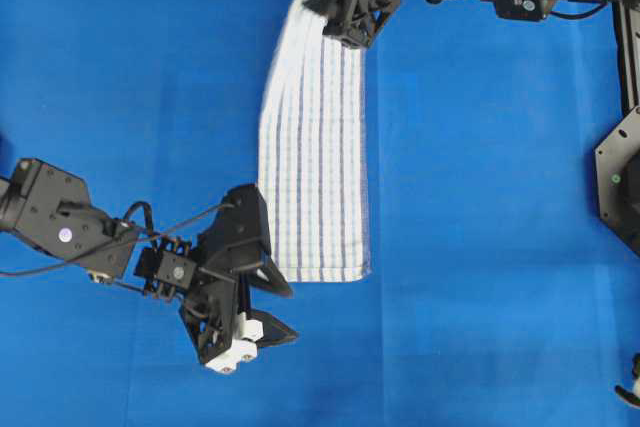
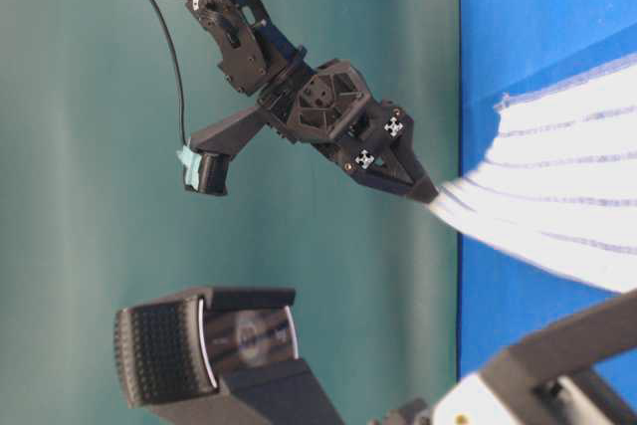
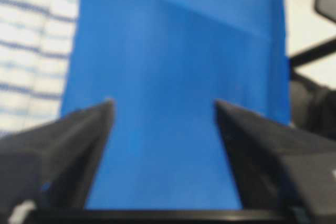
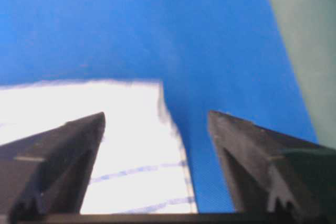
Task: Fold the blue towel.
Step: 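Lower the strip onto the table and open both grippers, then move both grippers back toward the far end of the strip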
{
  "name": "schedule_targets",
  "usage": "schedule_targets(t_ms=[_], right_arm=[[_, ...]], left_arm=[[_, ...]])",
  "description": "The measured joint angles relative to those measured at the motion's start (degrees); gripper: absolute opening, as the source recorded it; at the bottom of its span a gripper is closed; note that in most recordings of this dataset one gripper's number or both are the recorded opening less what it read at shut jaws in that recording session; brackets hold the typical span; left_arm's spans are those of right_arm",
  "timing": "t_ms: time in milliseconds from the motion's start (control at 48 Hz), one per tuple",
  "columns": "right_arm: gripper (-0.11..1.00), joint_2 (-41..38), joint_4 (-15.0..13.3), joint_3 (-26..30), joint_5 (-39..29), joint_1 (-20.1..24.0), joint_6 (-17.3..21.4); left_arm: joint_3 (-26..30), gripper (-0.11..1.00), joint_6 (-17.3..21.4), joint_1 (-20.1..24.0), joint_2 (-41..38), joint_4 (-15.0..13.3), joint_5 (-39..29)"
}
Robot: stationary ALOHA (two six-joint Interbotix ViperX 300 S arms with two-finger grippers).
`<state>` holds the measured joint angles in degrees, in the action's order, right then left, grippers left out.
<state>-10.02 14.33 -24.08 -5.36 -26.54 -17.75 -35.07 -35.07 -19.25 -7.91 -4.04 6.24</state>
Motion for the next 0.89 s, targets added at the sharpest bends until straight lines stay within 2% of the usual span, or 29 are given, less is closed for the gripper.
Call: schedule_targets(t_ms=[42, 166, 229, 375, 499, 687, 895], right_arm=[[0.89, 0.0, 0.0, 0.09, -0.09, 0.09, 0.0], [0.86, 0.0, 0.0, 0.0, 0.0, -0.26, 0.0], [0.86, 0.18, 0.0, -0.53, -0.09, -0.44, 0.09], [0.86, 2.9, 0.0, -3.16, 0.0, -0.35, 0.09], [0.86, 7.82, 0.0, -7.03, 0.0, -0.35, 0.7], [0.86, 16.0, 0.35, -14.24, 0.0, 0.18, 1.49], [0.86, 23.73, 0.88, -20.74, 0.18, 3.25, 2.9]], left_arm=[[-0.44, 0.84, -0.09, 0.0, 0.88, 0.0, -1.41], [-1.67, 0.75, 0.0, -0.18, 3.69, 0.09, -3.08], [-2.29, 0.75, 0.35, -0.18, 5.01, 0.18, -3.43], [-4.31, 0.75, 0.88, 0.7, 8.35, 0.79, -5.8], [-6.15, 0.75, 1.49, 3.52, 12.04, 1.32, -8.88], [-9.32, 0.75, 6.94, 8.79, 17.31, 1.58, -9.93], [-11.69, 0.75, 13.1, 14.94, 20.57, 1.58, -10.11]])
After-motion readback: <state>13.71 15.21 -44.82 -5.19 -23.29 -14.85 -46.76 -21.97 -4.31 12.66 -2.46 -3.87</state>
